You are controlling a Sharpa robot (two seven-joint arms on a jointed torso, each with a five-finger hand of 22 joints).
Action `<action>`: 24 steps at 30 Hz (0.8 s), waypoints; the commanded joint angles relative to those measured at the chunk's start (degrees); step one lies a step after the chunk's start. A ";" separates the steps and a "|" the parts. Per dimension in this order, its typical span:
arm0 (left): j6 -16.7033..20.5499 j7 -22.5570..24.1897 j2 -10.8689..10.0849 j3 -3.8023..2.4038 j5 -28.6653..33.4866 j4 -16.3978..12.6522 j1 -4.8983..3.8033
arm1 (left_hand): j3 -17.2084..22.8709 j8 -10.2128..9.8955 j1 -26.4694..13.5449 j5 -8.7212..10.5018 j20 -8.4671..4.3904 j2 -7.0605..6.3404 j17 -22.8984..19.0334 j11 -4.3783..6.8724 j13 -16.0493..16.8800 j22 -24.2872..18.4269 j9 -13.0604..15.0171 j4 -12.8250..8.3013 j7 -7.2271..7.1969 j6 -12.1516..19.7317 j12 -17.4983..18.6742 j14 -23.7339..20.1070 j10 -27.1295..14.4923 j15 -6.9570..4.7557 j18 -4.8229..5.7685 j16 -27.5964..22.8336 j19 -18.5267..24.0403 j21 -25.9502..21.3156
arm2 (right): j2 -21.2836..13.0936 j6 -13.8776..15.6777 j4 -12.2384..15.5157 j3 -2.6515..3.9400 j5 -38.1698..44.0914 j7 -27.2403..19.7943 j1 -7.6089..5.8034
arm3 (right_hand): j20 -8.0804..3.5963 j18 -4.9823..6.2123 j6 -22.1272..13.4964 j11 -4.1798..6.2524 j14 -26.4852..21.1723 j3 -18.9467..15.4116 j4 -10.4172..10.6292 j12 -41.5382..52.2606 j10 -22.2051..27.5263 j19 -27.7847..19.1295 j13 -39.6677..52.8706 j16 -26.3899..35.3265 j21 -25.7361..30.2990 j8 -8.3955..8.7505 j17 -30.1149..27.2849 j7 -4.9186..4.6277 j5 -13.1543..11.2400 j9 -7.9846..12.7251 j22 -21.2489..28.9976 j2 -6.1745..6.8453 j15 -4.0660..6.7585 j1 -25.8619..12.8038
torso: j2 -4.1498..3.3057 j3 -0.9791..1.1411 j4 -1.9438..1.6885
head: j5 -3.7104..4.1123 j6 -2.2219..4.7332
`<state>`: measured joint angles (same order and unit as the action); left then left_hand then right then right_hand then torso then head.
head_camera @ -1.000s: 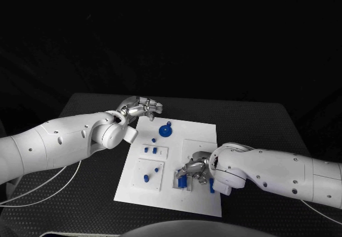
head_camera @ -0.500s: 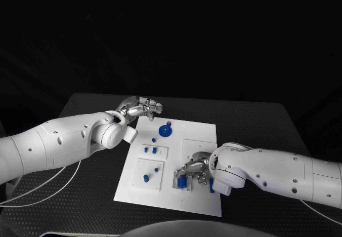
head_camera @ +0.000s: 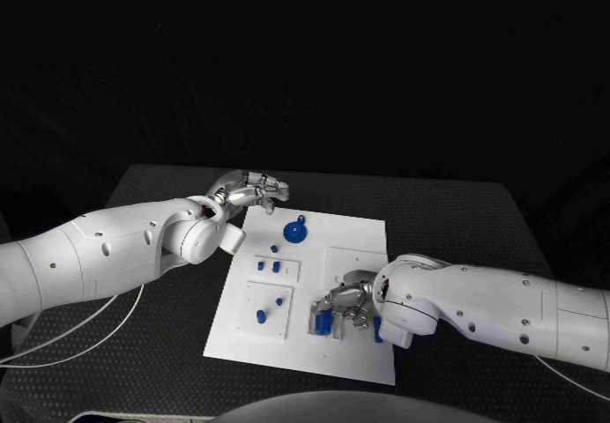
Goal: Assemble the parts on the task board
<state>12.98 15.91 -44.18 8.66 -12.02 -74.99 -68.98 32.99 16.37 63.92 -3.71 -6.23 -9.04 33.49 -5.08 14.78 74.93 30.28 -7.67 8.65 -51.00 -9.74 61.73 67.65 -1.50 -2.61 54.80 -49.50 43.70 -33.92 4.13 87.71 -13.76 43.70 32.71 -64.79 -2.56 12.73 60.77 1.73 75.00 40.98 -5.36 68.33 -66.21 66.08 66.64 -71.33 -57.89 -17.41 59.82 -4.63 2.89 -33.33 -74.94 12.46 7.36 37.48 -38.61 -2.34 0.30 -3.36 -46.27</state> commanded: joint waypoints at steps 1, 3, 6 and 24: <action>-0.45 0.31 0.03 -0.04 0.10 -0.16 -0.06 | -0.02 0.27 -0.46 0.14 -0.50 -0.09 0.09 -0.10 0.04 1.15 -0.06 0.24 0.49 0.06 -0.19 0.09 -0.37 0.44 -0.86 -0.39 -0.30 -0.38 | 0.19 -1.48 0.03 -0.09 0.45 -0.21 0.18 | -0.35 2.27 -0.36 -0.05 -0.23 -0.53 -0.02 -0.22 0.60 -0.31 -0.09 0.31 -0.15 0.25 0.11 -0.01 -0.08 -0.07 -0.44 0.56 0.29 -0.06 | 0.01 -0.01 -0.02 | 0.02 -0.09; -0.46 0.32 0.04 -0.04 0.10 -0.17 -0.06 | -0.02 0.27 -0.47 0.15 -0.50 -0.10 0.09 -0.11 0.04 1.15 -0.06 0.25 0.50 0.07 -0.19 0.10 -0.38 0.44 -0.86 -0.39 -0.30 -0.38 | 0.19 -1.70 0.01 -0.09 0.47 -0.21 0.18 | -0.38 2.27 -0.44 -0.07 -0.26 -0.83 0.02 -0.37 0.79 -0.37 -0.20 0.34 -0.13 0.26 0.11 -0.03 -0.08 -0.13 -0.43 0.78 0.27 -0.08 | 0.02 -0.01 -0.02 | 0.01 -0.09; -0.47 0.30 0.05 -0.04 0.10 -0.17 -0.07 | -0.02 0.26 -0.46 0.15 -0.50 -0.12 0.09 -0.11 0.04 1.15 -0.07 0.25 0.50 0.09 -0.19 0.10 -0.39 0.44 -0.86 -0.39 -0.30 -0.38 | 0.20 -1.86 0.04 -0.09 0.77 -0.18 0.18 | -0.42 2.27 -0.52 -0.07 -0.29 -1.22 0.08 -0.44 0.89 -0.44 -0.21 0.37 -0.09 0.26 0.12 -0.03 -0.08 -0.22 -0.41 0.81 0.27 -0.06 | 0.03 -0.02 0.01 | -0.03 -0.13; -0.59 0.26 0.19 -0.04 0.10 -0.01 -0.07 | -0.01 0.25 -0.46 0.16 -0.49 -0.15 0.11 -0.13 0.04 1.15 -0.10 0.31 0.55 0.18 -0.19 0.11 -0.46 0.46 -0.87 -0.39 -0.31 -0.38 | -0.53 -0.62 0.57 -0.08 2.42 -1.47 0.18 | -0.79 2.27 -0.56 0.03 -0.28 -1.40 -1.81 -0.23 0.60 -0.52 0.15 0.45 -0.14 0.09 0.22 0.07 -0.08 -0.70 -0.39 -1.10 0.36 3.53 | 0.02 0.06 0.00 | -0.03 -0.03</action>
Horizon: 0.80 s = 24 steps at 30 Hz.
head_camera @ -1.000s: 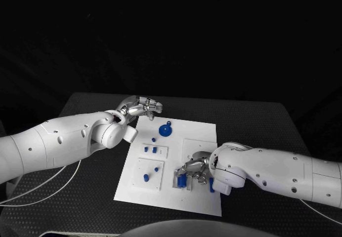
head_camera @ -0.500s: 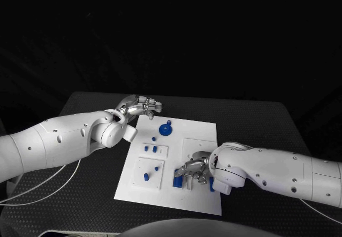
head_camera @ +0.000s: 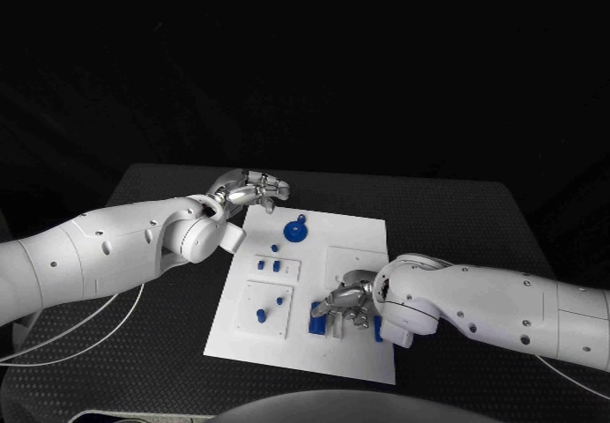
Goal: Assemble the parts on the task board
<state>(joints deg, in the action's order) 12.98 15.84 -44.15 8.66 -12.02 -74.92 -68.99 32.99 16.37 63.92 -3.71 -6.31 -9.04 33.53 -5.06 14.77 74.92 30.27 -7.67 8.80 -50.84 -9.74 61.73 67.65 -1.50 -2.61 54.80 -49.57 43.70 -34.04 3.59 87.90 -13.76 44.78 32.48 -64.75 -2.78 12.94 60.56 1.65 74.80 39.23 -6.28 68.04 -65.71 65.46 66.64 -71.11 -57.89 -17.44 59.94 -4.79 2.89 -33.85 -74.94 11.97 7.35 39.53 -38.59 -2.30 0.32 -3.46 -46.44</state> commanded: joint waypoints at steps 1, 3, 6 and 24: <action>-0.56 0.34 0.18 -0.04 0.10 -0.01 -0.06 | -0.01 0.25 -0.46 0.15 -0.41 -0.15 0.08 -0.14 0.05 1.16 -0.09 0.31 0.40 0.03 -0.20 0.11 -0.46 0.46 -0.88 -0.39 -0.23 -0.38 | -0.75 0.19 0.57 -0.08 1.39 -1.60 0.12 | -0.57 2.06 -0.34 0.11 -0.07 0.35 -1.22 0.02 0.10 0.11 0.13 0.24 -0.15 0.11 0.11 0.23 -0.08 -0.23 -0.39 -0.71 0.36 2.00 | 0.02 0.04 -0.03 | 0.15 0.31; -0.54 0.35 0.30 -0.04 0.10 0.19 -0.06 | -0.01 0.25 -0.46 0.15 -0.41 -0.14 0.08 -0.14 0.05 1.16 -0.09 0.32 0.40 0.03 -0.20 0.11 -0.46 0.46 -0.88 -0.39 -0.24 -0.38 | -1.74 0.45 1.26 -0.06 1.92 -2.18 0.00 | -0.50 2.06 -0.38 0.08 -0.07 0.15 -1.37 -0.11 0.18 0.11 0.03 0.29 -0.14 0.14 0.11 0.19 -0.07 -0.27 -0.36 -0.38 0.34 2.25 | 0.03 0.05 0.00 | 0.20 0.50; -0.57 0.40 0.51 -0.04 0.10 0.53 -0.06 | -0.01 0.25 -0.46 0.15 -0.41 -0.14 0.08 -0.14 0.05 1.16 -0.10 0.33 0.40 0.03 -0.20 0.12 -0.46 0.46 -0.88 -0.39 -0.24 -0.38 | -4.88 -0.04 3.81 0.52 4.10 -3.10 -0.87 | -0.40 2.06 -0.56 0.01 -0.07 0.06 -1.02 -0.30 0.26 0.14 -0.09 0.41 -0.04 0.28 0.08 0.12 -0.01 -0.28 -0.25 0.54 0.29 2.35 | 0.02 0.07 0.00 | 0.26 0.72; -0.84 0.41 0.68 -0.02 0.12 0.97 -0.04 | -0.03 0.29 -0.51 0.18 -0.39 -0.14 0.10 -0.14 0.07 1.16 -0.11 0.42 0.41 0.03 -0.25 0.13 -0.45 0.46 -0.88 -0.40 -0.25 -0.37 | -17.40 -8.30 8.36 0.74 6.31 -1.22 -5.68 | -0.62 2.06 -1.06 -0.23 0.40 -0.51 -1.95 1.62 -2.26 0.71 1.83 -0.05 -0.35 0.45 0.59 -0.11 0.00 -0.88 -0.21 -1.29 0.04 5.17 | -0.01 0.27 0.40 | 1.27 1.95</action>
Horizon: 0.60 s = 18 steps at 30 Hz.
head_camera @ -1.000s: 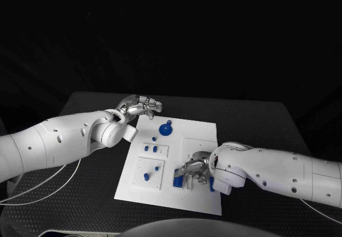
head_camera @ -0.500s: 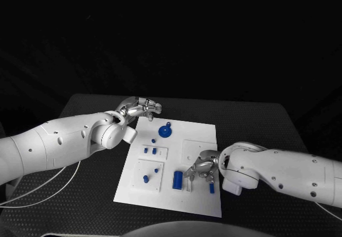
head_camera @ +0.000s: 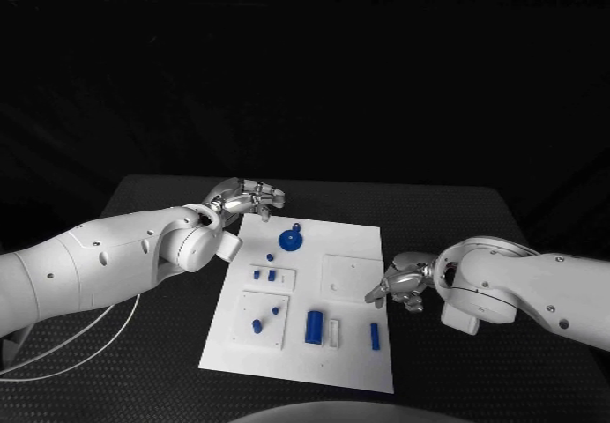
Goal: Assemble the parts on the task board
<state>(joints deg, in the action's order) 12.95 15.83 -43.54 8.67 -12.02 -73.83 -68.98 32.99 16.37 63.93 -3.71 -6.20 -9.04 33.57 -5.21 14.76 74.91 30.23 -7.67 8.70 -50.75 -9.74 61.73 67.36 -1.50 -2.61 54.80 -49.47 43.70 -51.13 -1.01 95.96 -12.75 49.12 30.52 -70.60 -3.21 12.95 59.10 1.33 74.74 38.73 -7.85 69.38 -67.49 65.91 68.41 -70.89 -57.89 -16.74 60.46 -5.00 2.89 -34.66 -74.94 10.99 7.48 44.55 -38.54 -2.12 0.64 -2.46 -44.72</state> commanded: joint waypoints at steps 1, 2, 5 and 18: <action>-0.79 0.43 0.05 -0.03 0.12 -0.09 -0.04 | -0.03 0.30 -0.52 0.18 -0.50 -0.14 0.06 0.00 0.08 1.18 -0.07 0.42 0.51 -0.06 -0.26 0.13 -0.15 0.46 -0.88 -0.40 -0.35 -0.37 | -0.50 -3.64 0.38 -0.48 2.61 0.87 0.29 | -0.17 2.05 0.46 0.10 0.46 -0.12 -0.46 0.32 -0.53 0.25 0.10 -0.27 -0.36 -0.28 0.08 0.11 -0.01 -0.10 -0.22 -0.41 -0.08 0.12 | -0.04 0.06 0.06 | 0.33 0.16; -0.80 0.44 0.06 -0.03 0.12 -0.08 -0.03 | -0.03 0.30 -0.52 0.18 -0.49 -0.14 0.06 0.00 0.08 1.18 -0.07 0.43 0.51 -0.06 -0.26 0.13 -0.15 0.46 -0.88 -0.40 -0.35 -0.37 | -0.56 -3.63 0.36 -0.65 3.27 1.11 0.49 | -0.16 2.05 0.49 0.11 0.46 -0.16 -0.48 0.30 -0.53 0.24 0.09 -0.27 -0.36 -0.29 0.09 0.12 -0.01 -0.11 -0.22 -0.47 -0.08 0.11 | -0.02 0.08 0.14 | 0.32 0.15; -0.91 0.53 0.05 -0.03 0.12 -0.18 -0.02 | -0.02 0.33 -0.50 0.18 -0.50 -0.10 0.07 0.01 0.08 1.18 -0.07 0.44 0.50 -0.09 -0.28 0.13 -0.14 0.46 -0.89 -0.40 -0.35 -0.37 | -0.34 -3.87 -0.11 -0.98 4.82 1.72 1.40 | -0.15 2.05 0.56 0.13 0.46 -0.24 -0.56 0.33 -0.58 0.22 0.13 -0.28 -0.37 -0.32 0.10 0.14 -0.01 -0.14 -0.23 -0.53 -0.08 0.11 | 0.02 -0.05 0.16 | 0.52 0.11; -1.00 0.40 -0.15 -0.02 0.13 -0.52 -0.02 | -0.07 0.34 -0.58 0.20 -0.49 -0.09 0.10 0.02 0.10 1.19 -0.09 0.52 0.51 -0.06 -0.32 0.17 -0.12 0.45 -0.89 -0.37 -0.37 -0.35 | 2.25 -2.58 -2.15 -1.11 8.29 2.56 6.02 | 0.01 2.05 1.05 0.23 0.53 -0.61 -1.09 0.56 -1.14 0.16 0.42 -0.37 -0.47 -0.40 0.22 0.27 0.01 -0.21 -0.31 -1.42 -0.06 0.00 | -0.08 -0.09 -0.27 | 0.51 -0.16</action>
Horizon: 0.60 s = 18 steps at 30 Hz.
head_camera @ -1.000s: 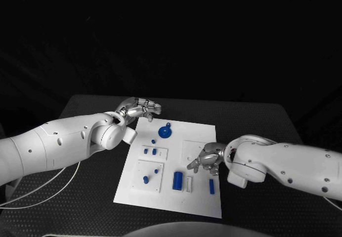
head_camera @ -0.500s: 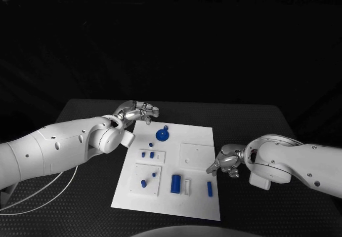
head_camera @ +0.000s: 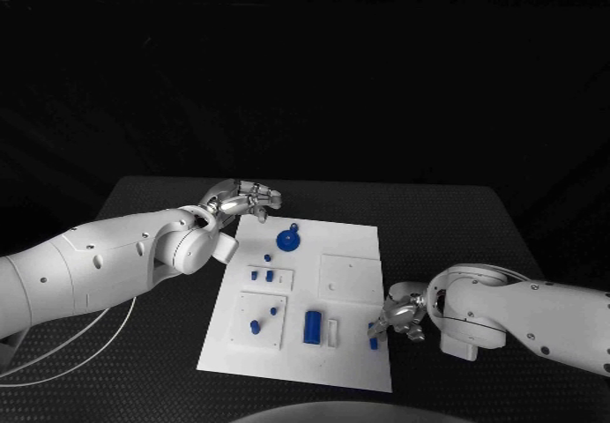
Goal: Assemble the parts on the task board
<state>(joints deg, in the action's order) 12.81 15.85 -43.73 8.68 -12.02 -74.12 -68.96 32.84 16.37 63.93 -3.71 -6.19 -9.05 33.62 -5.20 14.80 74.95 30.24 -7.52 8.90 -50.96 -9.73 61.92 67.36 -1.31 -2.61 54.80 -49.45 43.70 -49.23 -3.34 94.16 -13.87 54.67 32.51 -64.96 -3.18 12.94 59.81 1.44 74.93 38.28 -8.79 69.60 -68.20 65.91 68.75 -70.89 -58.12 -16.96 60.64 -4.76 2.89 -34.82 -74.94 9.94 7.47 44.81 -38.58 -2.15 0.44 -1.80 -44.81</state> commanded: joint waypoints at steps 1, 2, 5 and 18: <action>-0.85 0.36 0.05 -0.03 0.13 -0.27 -0.04 | 0.08 0.34 -0.58 0.20 -0.50 -0.09 0.05 0.01 0.05 1.15 -0.09 0.37 0.31 0.15 -0.33 -0.03 -0.13 0.26 -0.89 -0.37 -0.38 -0.35 | 0.49 -0.25 -0.51 0.01 2.99 0.57 0.56 | -0.01 2.06 0.36 0.12 0.35 -0.17 -0.15 0.33 -0.42 0.16 0.08 -0.37 -0.24 -0.18 0.05 0.03 0.00 -0.05 -0.31 -0.38 -0.05 -0.28 | -0.04 -0.07 -0.05 | -0.23 -0.12; -0.85 0.36 0.04 -0.03 0.13 -0.28 -0.04 | 0.08 0.34 -0.58 0.20 -0.50 -0.09 0.05 0.01 0.05 1.15 -0.09 0.37 0.31 0.15 -0.34 -0.03 -0.13 0.26 -0.89 -0.38 -0.38 -0.35 | 0.56 -0.25 -0.58 0.01 3.10 0.56 0.61 | -0.01 2.06 0.36 0.12 0.35 -0.17 -0.15 0.31 -0.41 0.16 0.06 -0.37 -0.24 -0.18 0.05 0.03 0.00 -0.05 -0.31 -0.38 -0.05 -0.29 | -0.04 -0.06 -0.05 | -0.23 -0.12; -0.88 0.39 0.04 -0.03 0.13 -0.37 -0.04 | 0.06 0.35 -0.62 0.21 -0.50 -0.10 0.06 0.01 0.06 1.15 -0.10 0.39 0.31 0.15 -0.35 -0.03 -0.12 0.26 -0.89 -0.38 -0.38 -0.35 | 0.99 -0.62 -1.18 0.01 3.03 0.27 0.89 | 0.01 2.06 0.42 0.14 0.35 -0.21 -0.13 0.26 -0.39 0.16 0.02 -0.37 -0.24 -0.19 0.06 0.05 0.00 -0.05 -0.31 -0.45 -0.04 -0.38 | 0.00 -0.11 0.01 | -0.35 -0.15; -1.37 0.10 -0.21 -0.03 0.13 -0.63 -0.05 | 0.02 0.37 -0.69 0.22 -0.49 -0.10 0.07 0.01 0.07 1.15 -0.11 0.47 0.31 0.17 -0.38 -0.03 -0.12 0.26 -0.89 -0.38 -0.37 -0.34 | 3.30 2.14 -3.77 0.00 5.41 0.70 2.06 | 0.13 2.06 0.52 0.17 0.32 -0.49 0.27 -0.04 -0.29 0.07 -0.18 -0.30 -0.21 -0.04 0.07 0.07 -0.07 0.03 -0.29 -0.43 -0.01 -1.28 | -0.02 -0.11 0.02 | -0.56 -0.60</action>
<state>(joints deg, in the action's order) 12.63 15.81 -43.96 8.68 -12.02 -74.55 -68.96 32.84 16.37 63.93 -3.71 -6.32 -9.05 33.61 -5.17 14.80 74.93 30.19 -7.52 8.89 -50.96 -9.93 61.93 67.38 -1.31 -2.61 54.80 -49.58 43.70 -46.22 -2.71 90.91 -13.56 57.56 32.72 -63.45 -3.08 12.94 60.74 1.44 75.08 38.11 -8.61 69.60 -68.20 66.01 68.64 -70.89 -58.12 -17.46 60.63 -4.44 2.89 -34.91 -74.94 9.50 7.34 44.32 -38.58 -2.26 0.46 -2.29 -45.33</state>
